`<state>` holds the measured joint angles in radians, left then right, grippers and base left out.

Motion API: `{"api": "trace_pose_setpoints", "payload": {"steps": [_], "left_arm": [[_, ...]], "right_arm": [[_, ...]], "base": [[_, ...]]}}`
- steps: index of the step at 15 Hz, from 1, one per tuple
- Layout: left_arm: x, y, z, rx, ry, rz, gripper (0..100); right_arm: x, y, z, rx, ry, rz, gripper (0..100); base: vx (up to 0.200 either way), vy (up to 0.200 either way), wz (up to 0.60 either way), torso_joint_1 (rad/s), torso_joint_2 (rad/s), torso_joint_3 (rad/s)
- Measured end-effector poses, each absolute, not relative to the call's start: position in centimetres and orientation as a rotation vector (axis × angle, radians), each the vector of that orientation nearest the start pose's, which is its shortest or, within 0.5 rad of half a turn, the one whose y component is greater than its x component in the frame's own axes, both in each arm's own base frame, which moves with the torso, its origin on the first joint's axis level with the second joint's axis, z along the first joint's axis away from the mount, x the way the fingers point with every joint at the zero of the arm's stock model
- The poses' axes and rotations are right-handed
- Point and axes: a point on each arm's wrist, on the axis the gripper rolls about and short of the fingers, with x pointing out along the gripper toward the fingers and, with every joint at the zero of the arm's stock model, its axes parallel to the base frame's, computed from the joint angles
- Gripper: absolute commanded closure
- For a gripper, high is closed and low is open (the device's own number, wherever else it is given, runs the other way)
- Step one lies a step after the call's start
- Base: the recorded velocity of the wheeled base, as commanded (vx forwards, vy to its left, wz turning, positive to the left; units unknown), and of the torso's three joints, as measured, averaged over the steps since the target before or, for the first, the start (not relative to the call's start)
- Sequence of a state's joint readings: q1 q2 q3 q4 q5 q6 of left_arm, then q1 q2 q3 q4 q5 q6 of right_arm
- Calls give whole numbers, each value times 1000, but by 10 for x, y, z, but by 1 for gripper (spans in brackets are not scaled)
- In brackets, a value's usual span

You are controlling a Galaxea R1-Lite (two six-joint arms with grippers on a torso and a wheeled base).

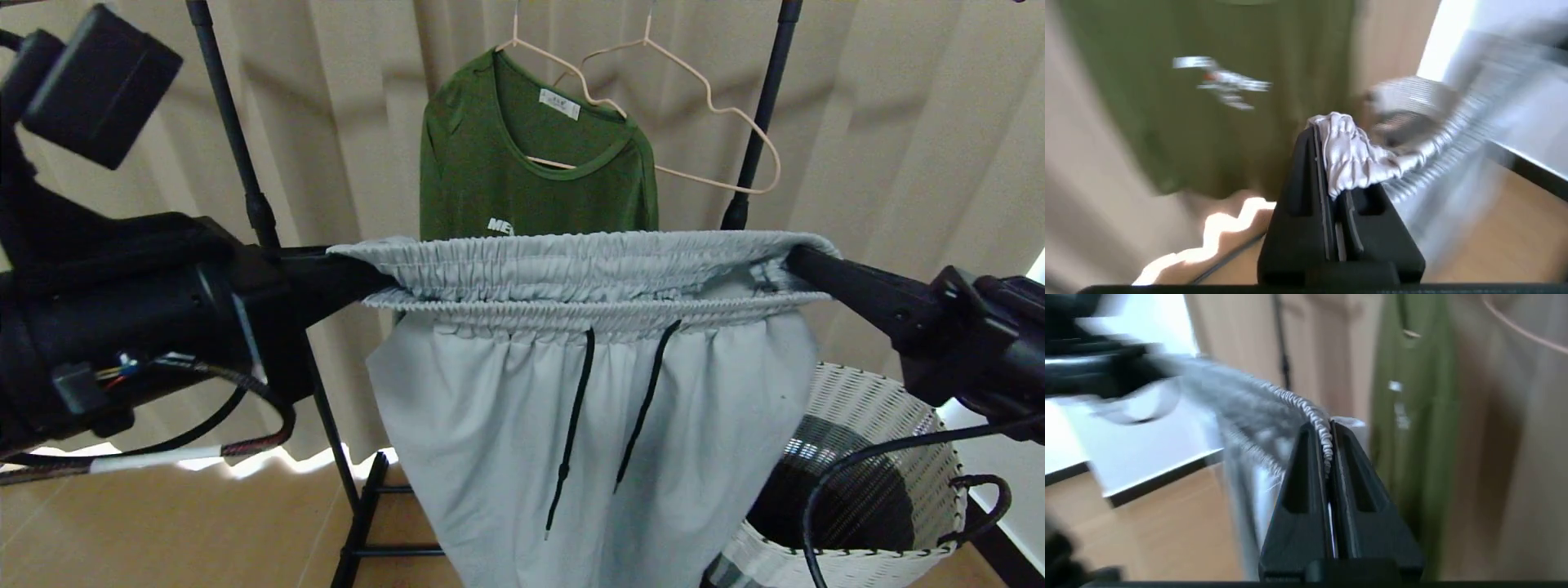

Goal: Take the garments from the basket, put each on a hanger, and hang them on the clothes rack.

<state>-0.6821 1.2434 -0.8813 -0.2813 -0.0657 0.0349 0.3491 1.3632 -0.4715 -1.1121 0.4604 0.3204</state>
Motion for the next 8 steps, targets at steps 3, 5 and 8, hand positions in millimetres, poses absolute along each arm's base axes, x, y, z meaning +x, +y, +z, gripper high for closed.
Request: {"api": "trace_pose_setpoints", "payload": {"steps": [3, 5, 8], "left_arm": [[131, -118, 282, 72, 40, -826, 100], [122, -116, 278, 82, 32, -858, 100], [116, -114, 278, 82, 21, -906, 100]], "right_arm": [[210, 93, 229, 290, -87, 856, 100], [219, 103, 232, 291, -89, 881, 100], [225, 111, 231, 293, -80, 899, 100]], "base": [[0, 0, 0, 0, 0, 0], [0, 0, 0, 0, 0, 0], [0, 0, 0, 0, 0, 0]]}}
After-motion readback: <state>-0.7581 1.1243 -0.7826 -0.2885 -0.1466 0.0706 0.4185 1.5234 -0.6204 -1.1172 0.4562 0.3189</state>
